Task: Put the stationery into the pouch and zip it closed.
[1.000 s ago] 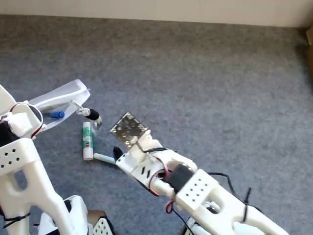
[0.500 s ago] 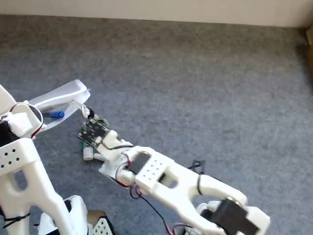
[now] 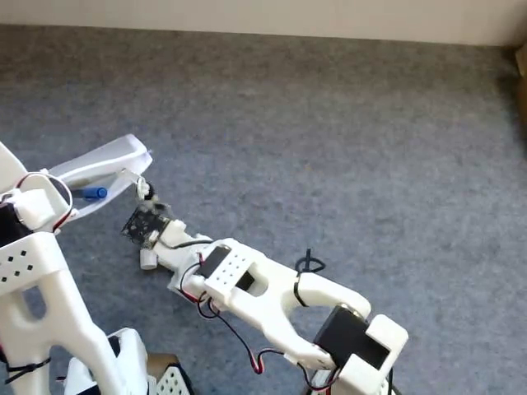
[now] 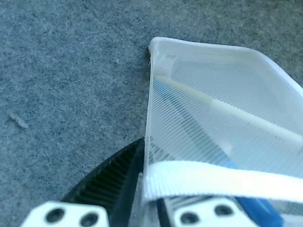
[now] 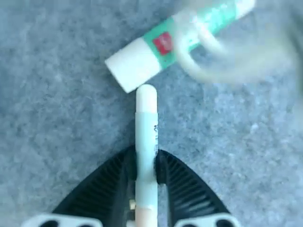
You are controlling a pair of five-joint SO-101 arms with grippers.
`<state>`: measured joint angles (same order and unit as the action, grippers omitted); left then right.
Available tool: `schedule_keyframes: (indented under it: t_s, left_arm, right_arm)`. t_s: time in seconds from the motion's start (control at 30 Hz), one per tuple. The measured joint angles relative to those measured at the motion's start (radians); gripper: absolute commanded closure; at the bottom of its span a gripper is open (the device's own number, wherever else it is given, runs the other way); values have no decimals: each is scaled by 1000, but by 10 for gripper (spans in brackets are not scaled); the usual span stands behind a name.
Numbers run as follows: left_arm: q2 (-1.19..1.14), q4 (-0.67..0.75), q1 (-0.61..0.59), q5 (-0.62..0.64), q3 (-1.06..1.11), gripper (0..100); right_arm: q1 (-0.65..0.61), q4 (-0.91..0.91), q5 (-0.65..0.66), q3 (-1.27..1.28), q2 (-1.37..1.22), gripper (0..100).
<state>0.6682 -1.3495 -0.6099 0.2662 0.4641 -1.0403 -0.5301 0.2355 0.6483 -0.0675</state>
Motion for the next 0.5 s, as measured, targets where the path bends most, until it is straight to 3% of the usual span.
schedule_keyframes:
  t_s: [0.5]
  left_arm:
    - [0, 0, 0, 0, 0, 994]
  right_arm:
    - [38, -402, 204, -35, 17, 993]
